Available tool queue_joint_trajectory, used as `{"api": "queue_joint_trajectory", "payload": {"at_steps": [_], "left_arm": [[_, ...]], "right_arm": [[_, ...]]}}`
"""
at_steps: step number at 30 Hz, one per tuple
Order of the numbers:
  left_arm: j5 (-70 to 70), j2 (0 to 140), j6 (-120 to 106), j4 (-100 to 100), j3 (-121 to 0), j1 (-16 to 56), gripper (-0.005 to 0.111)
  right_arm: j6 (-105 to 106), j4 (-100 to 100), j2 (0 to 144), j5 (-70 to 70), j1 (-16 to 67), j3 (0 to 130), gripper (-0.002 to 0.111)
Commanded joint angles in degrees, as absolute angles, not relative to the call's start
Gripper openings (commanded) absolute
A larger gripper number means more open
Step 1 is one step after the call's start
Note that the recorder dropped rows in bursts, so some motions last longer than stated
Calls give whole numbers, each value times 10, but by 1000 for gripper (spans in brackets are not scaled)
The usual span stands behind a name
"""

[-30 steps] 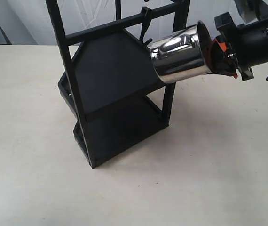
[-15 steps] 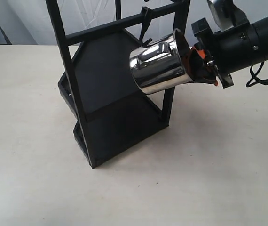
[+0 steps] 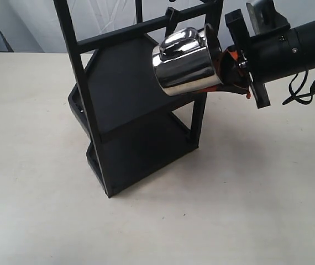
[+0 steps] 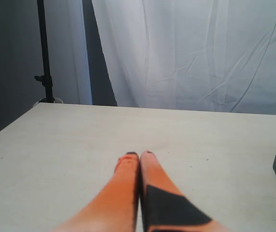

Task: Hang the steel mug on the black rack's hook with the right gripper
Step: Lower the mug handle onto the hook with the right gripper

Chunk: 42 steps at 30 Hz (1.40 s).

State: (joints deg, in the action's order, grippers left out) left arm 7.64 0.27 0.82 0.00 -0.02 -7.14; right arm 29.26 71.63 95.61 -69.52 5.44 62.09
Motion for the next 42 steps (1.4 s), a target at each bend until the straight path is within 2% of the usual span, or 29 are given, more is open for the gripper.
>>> {"api": "queue_joint_trajectory", "payload": {"at_steps": [1,19,28,29,32,33,34,42], "left_arm": [[73,0,10,0,0,-68,2],[73,0,10,0,0,-68,2],[73,0,10,0,0,-68,2],[73,0,10,0,0,-68,2],[73,0,10,0,0,-68,2],[73,0,10,0,0,-68,2],[73,0,10,0,0,-68,2],[73,0,10,0,0,-68,2]], "right_arm": [[233,735,969,-700,52,626,-1],[204,682,1030,-700,53,626,-1],[281,672,1030,-700,55,626,-1],[287,670,1030,-700,55,626,2],[301,669,1030,-700,55,626,29],[301,669,1030,-700,55,626,47],[301,670,1030,-700,55,626,59],[300,647,1029,-700,54,626,61]]}}
